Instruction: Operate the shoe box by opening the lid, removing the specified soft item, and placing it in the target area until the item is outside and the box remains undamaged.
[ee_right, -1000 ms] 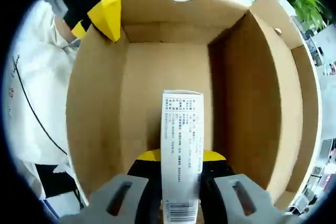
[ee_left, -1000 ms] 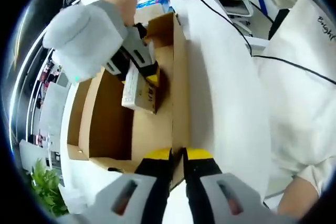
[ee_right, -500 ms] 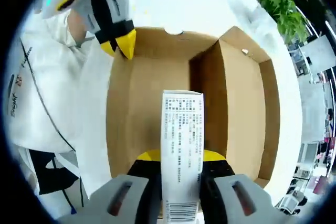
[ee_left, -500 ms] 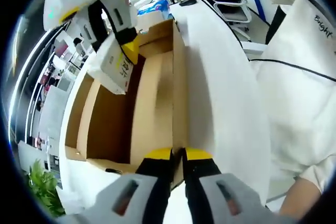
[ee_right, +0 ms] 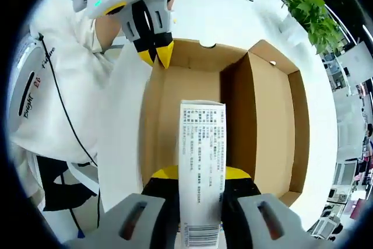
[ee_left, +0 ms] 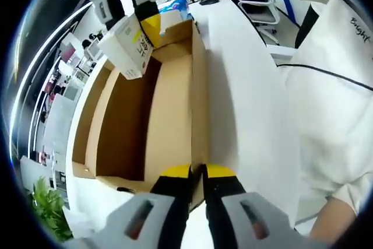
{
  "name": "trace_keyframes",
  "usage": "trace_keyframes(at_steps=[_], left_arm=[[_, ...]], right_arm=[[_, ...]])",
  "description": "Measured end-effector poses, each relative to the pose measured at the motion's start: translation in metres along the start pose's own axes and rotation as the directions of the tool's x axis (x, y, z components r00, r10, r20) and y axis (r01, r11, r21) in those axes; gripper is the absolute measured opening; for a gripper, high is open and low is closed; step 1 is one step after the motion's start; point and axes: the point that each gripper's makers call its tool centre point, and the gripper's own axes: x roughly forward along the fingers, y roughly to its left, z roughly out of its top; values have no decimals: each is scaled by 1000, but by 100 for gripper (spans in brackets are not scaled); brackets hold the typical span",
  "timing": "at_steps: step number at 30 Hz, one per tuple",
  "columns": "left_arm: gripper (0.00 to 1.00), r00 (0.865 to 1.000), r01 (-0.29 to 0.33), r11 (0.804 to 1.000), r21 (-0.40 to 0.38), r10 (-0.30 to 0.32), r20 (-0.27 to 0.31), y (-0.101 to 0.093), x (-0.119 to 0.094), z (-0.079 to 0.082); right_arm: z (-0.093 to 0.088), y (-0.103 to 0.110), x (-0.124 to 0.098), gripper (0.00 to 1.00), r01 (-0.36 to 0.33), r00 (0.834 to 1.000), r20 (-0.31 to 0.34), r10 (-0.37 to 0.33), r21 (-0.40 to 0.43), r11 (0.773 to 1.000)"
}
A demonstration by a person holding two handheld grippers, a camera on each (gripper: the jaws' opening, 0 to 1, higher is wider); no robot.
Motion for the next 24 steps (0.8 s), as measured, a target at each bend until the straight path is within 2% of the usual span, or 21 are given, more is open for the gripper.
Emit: trace_keyframes(at_steps=[3,5,9,13,18,20,24], left_arm=[[6,1000,3,1000,-7,-3,2,0,0,0],[6,1000,7,1000,-8,-7,6,0,0,0],[6,1000,10,1000,-7,-10,7,0,1,1],[6,1000,12,1000,-8,-12,11,1,1,1],[6,1000,10,1000,1,-10,13,1,1,1],[6,1000,15,1000,-16,-15,1,1,1,1],[6,999,38,999,-32,-39,-11,-2,1,1]], right_arm=[[1,-2,0,22,9,1000,-5,-9,-23,1000],[0,-1,1,22,12,999,-35,-13,-29,1000],[5,6,0,22,-12,1000,-19,11,-59,998],[2,10,-3,22,-17,1000,-22,15,-90,996],[-6,19,-16,22,-22,999,-27,20,-76,997],[-8,17,-20,22,-17,999,-29,15,-73,997],[-9,29,-22,22,-44,999,0,44,-58,997]])
